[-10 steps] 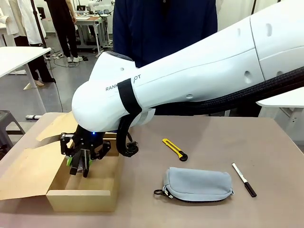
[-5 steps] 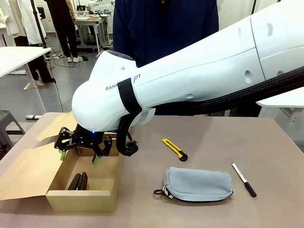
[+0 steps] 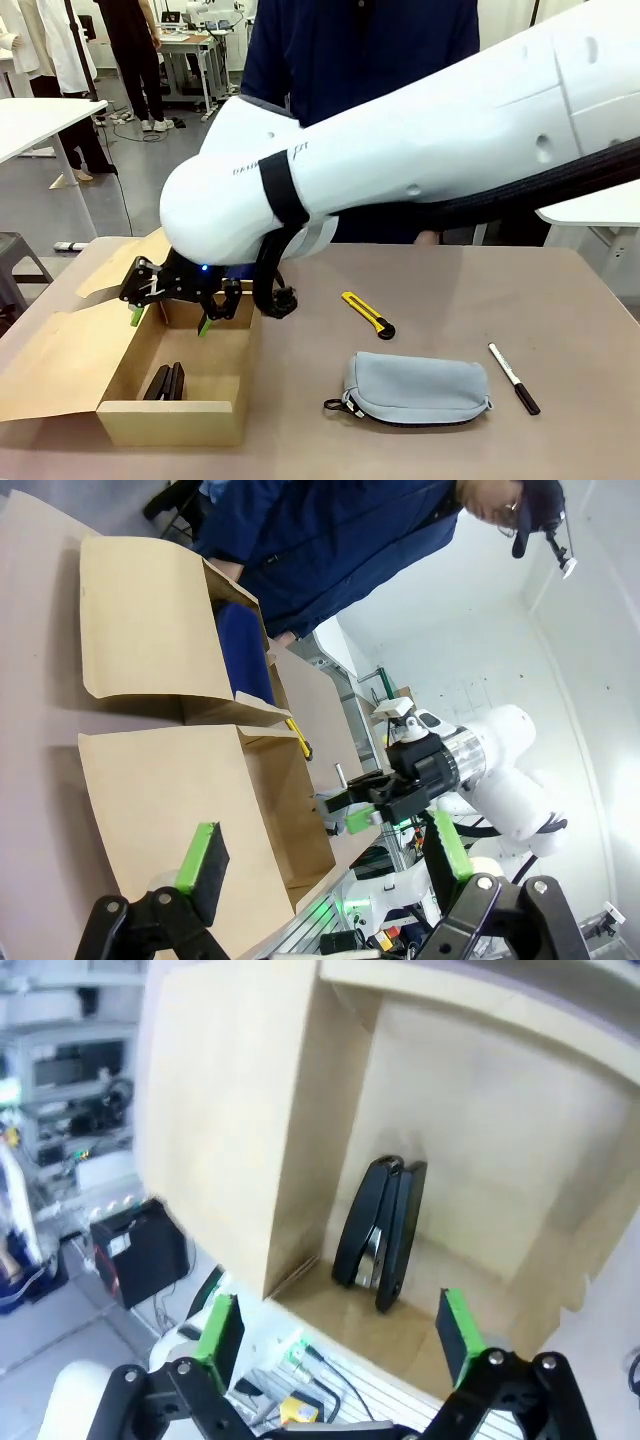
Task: Place items inside the box.
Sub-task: Pick up a Pencil pouch or Stapler and place it inside the Mailer Box closest to the robot.
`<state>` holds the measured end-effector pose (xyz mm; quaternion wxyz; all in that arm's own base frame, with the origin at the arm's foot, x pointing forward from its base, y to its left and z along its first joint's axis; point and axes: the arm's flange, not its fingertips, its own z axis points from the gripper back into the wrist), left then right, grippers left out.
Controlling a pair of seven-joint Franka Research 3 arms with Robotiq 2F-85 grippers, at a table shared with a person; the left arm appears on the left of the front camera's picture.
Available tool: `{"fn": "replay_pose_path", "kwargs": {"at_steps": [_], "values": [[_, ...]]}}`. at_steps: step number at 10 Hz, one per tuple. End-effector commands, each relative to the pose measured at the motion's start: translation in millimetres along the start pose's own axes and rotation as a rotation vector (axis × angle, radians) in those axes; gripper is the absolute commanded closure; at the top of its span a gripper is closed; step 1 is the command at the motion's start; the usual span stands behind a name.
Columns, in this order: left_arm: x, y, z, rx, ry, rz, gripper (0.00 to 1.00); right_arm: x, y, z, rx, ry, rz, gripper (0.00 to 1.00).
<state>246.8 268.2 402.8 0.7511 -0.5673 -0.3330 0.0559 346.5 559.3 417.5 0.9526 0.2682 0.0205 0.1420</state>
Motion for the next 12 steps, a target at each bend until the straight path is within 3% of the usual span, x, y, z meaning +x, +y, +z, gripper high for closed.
{"fn": "replay_pose_path", "kwargs": {"at_steps": [1, 2, 5, 6, 7, 8, 10, 12], "values": [[0.9, -1.0, -0.5, -0.022, -0.018, -0.025, 0.0, -25.4, -61.9, 70.9, 0.162, 0.13, 0.063, 0.0], [0.9, -1.0, -0.5, -0.022, -0.018, -0.025, 0.0, -37.9, -92.7, 111.2, 0.201, 0.116, -0.003, 0.0], [0.9, -1.0, -0.5, -0.022, -0.018, -0.025, 0.0, -92.1, -166.6, 195.6, 0.312, -0.114, -0.196, 0.0], [0.9, -1.0, -0.5, -0.022, -0.018, -0.025, 0.0, -116.9, -189.5, 228.7, 0.432, -0.224, -0.177, 0.0], [0.9, -1.0, -0.5, -0.022, -0.018, -0.025, 0.0, -147.6, -215.6, 271.7, 0.691, -0.355, -0.117, 0.0], [0.9, -1.0, -0.5, -0.022, -0.018, -0.025, 0.0, -177.1, -242.7, 304.5, 0.793, -0.487, -0.169, 0.0], [0.9, -1.0, -0.5, -0.022, -0.018, -0.025, 0.0, -227.9, -303.4, 329.7, 0.793, -0.529, -0.196, 0.0], [0.9, -1.0, -0.5, -0.022, -0.018, -0.025, 0.0, -262.3, -356.9, 306.8, 0.684, -0.509, -0.314, 0.0]]}}
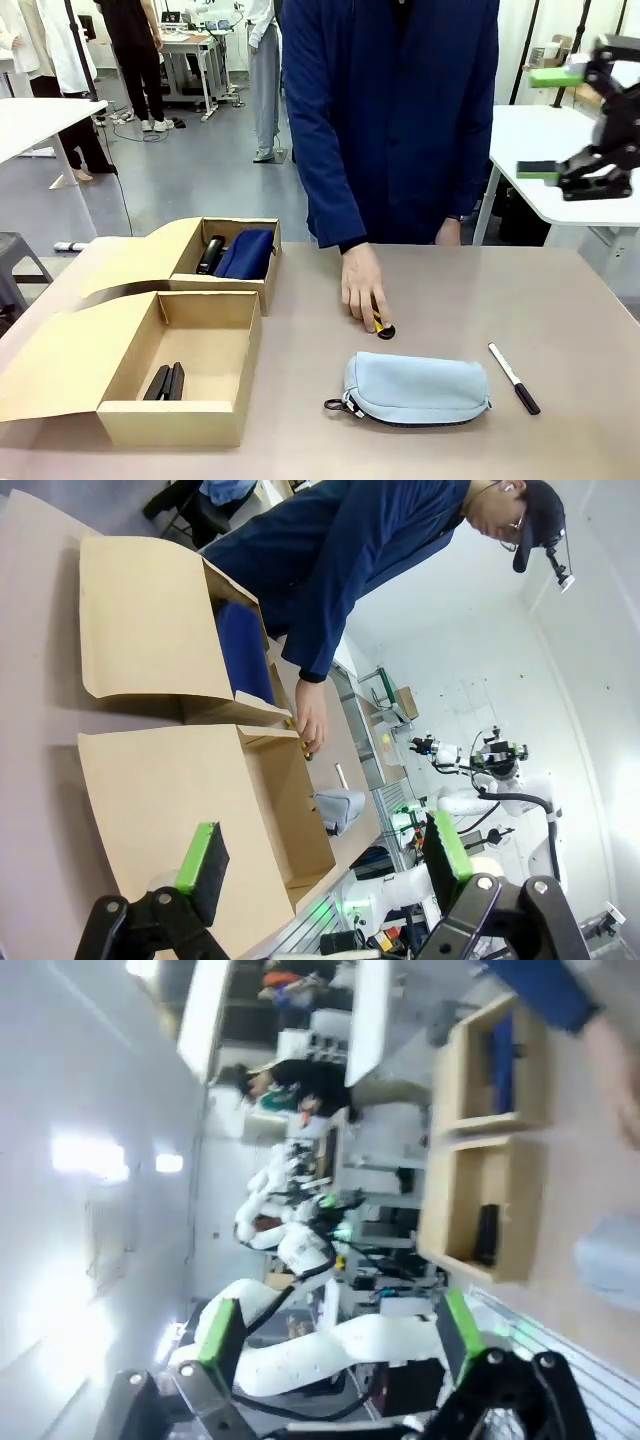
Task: Place items inside the box.
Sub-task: Pick up a Pencil pouch or Stapler and place it inside the Mailer Box closest to the robot.
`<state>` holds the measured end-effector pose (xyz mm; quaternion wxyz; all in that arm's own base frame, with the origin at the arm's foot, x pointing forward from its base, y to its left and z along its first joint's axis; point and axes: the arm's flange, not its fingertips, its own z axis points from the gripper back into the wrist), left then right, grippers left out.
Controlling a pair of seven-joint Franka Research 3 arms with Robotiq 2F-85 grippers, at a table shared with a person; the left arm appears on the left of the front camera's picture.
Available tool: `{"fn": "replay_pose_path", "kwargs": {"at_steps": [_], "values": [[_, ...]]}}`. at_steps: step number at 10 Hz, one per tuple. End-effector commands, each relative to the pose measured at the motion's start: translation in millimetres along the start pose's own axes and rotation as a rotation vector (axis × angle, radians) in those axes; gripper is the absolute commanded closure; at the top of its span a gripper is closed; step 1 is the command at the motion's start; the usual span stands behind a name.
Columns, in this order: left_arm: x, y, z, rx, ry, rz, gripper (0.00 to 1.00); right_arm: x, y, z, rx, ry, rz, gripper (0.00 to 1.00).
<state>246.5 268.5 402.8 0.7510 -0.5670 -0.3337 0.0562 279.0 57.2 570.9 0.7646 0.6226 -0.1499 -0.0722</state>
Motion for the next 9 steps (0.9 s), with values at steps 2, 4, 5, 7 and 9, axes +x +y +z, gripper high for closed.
{"fn": "replay_pose_path", "kwargs": {"at_steps": [2, 4, 5, 7, 9], "values": [[1.0, -1.0, -0.9, -0.022, -0.016, -0.025, 0.0, -91.0, -126.5, 45.0, -0.229, -0.036, -0.064, 0.0], [1.0, -1.0, -0.9, -0.022, -0.016, -0.025, 0.0, -122.3, -154.1, 60.0, -0.42, 0.009, -0.167, 0.0], [1.0, -1.0, -0.9, -0.022, -0.016, -0.025, 0.0, -135.5, -164.3, 62.6, -0.458, 0.074, -0.17, 0.0], [1.0, -1.0, -0.9, -0.022, -0.016, -0.025, 0.0, -136.2, -192.7, 43.8, -0.497, 0.188, -0.268, 0.0], [1.0, -1.0, -0.9, -0.022, -0.016, -0.025, 0.0, -7.5, -91.6, 92.6, -0.467, 0.089, -0.218, 0.0]]}}
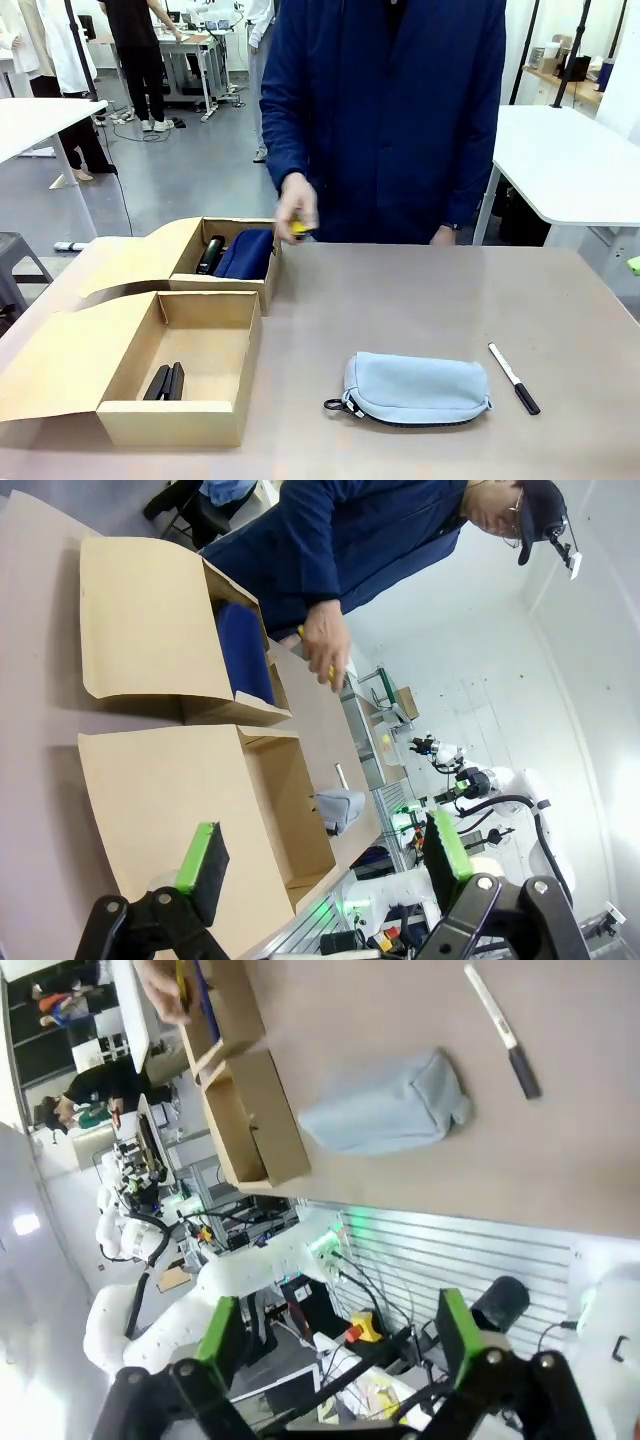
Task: Place items inside the box.
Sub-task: Pick up a Pencil pouch or Stapler and place it inside the Mailer Box closest to the robot.
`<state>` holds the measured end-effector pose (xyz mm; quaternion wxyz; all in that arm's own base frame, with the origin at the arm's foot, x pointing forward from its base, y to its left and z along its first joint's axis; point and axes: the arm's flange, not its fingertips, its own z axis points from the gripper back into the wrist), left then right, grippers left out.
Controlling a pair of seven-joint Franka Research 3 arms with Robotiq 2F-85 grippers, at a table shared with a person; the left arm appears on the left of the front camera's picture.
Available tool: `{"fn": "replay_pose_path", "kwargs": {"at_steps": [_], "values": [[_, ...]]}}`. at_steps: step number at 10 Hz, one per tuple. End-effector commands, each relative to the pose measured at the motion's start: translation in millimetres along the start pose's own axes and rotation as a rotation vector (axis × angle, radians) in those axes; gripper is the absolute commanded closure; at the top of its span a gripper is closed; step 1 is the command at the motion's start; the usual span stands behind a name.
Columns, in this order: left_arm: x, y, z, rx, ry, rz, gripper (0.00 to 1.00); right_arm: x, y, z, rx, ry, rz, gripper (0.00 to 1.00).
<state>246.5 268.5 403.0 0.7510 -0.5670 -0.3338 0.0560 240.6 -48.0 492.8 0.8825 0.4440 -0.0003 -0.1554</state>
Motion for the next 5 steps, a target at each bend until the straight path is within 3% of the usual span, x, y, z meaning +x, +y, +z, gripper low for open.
{"fn": "replay_pose_path", "kwargs": {"at_steps": [1, 5], "values": [[0.9, -0.8, -0.9, -0.022, -0.016, -0.024, 0.0, 7.2, 6.8, 0.3, 0.01, -0.051, 0.017, 0.0], [0.9, -0.8, -0.9, -0.022, -0.016, -0.024, 0.0, 7.2, 6.8, 0.3, 0.01, -0.051, 0.017, 0.0]]}}
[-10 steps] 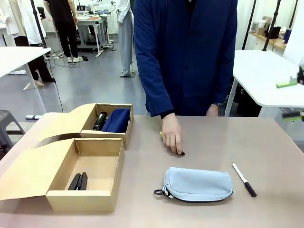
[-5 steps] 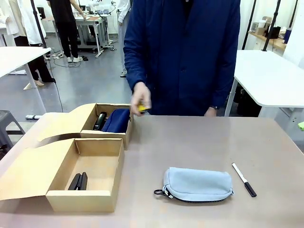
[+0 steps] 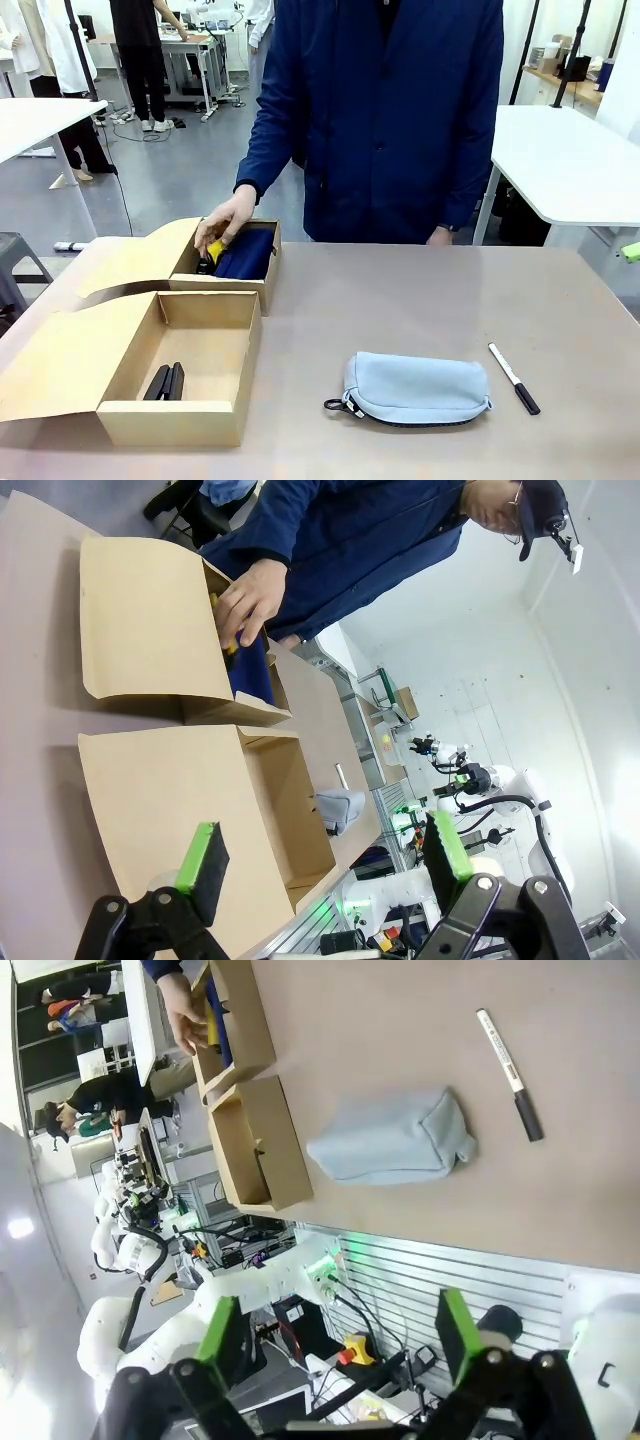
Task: Place items inside the box.
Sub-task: Pick up a Pencil pouch or Stapler and place it inside the Mailer Box closest to the robot.
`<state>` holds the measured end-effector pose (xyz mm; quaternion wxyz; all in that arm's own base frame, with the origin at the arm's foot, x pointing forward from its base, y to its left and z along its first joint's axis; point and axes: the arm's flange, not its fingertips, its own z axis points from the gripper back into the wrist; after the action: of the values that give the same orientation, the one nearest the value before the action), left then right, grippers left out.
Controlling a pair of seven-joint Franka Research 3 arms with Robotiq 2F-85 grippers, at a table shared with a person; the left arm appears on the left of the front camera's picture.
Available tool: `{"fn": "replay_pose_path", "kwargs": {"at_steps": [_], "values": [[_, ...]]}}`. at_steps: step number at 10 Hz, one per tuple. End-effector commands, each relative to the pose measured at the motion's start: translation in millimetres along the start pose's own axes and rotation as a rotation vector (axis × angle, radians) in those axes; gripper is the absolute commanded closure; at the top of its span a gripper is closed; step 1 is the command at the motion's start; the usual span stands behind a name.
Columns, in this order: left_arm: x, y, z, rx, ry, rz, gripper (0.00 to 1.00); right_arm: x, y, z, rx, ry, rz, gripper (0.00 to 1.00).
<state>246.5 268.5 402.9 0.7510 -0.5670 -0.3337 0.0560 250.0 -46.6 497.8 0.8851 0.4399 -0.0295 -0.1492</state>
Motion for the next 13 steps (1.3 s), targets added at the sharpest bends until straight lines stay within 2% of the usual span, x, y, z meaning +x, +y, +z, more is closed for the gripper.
{"fn": "replay_pose_path", "kwargs": {"at_steps": [1, 8, 11, 12, 13], "values": [[1.0, -0.9, -0.9, -0.022, -0.017, -0.024, 0.0, -0.6, -0.4, -0.3, 0.01, -0.004, -0.021, 0.0], [1.0, -0.9, -0.9, -0.022, -0.017, -0.024, 0.0, 0.2, 0.7, -0.2, 0.005, 0.001, -0.002, 0.0], [1.0, -0.9, -0.9, -0.022, -0.017, -0.024, 0.0, 6.7, 77.6, -61.0, -0.306, 0.178, 0.842, 0.0], [1.0, -0.9, -0.9, -0.022, -0.017, -0.024, 0.0, 7.3, 94.5, -78.3, -0.314, 0.27, 0.895, 0.0], [1.0, -0.9, -0.9, -0.022, -0.017, -0.024, 0.0, 2.3, 108.2, -101.3, -0.317, 0.311, 0.769, 0.0]]}}
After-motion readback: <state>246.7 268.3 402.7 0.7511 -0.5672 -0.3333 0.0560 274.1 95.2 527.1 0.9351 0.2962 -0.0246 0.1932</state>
